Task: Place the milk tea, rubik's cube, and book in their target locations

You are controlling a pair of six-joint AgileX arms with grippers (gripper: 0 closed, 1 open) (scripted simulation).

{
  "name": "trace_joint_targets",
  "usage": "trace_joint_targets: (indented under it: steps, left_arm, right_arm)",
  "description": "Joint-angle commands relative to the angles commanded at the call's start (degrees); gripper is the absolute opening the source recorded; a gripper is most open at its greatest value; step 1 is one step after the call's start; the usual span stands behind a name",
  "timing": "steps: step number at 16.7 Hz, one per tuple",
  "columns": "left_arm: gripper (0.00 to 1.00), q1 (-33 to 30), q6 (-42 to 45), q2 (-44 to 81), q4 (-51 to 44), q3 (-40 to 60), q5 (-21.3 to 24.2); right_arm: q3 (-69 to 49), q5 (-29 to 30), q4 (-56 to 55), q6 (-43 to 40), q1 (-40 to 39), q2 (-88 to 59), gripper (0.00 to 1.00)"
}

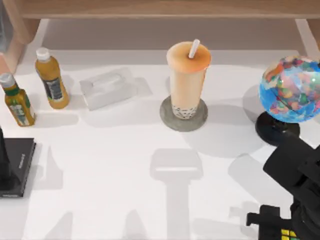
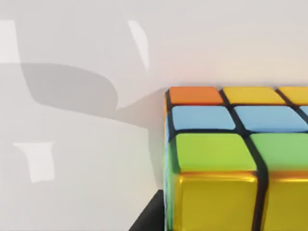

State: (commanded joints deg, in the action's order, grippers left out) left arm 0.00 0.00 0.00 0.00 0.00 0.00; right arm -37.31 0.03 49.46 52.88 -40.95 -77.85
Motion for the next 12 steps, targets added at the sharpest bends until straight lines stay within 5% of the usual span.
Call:
trace_joint_targets:
  steps: [12]
  left_arm:
    - [1.0, 0.0, 0.0, 0.0, 0.0, 0.0, 0.0]
  right_arm:
    - [-1.34, 0.04, 2.02, 0.02, 0.06, 0.92, 0.0]
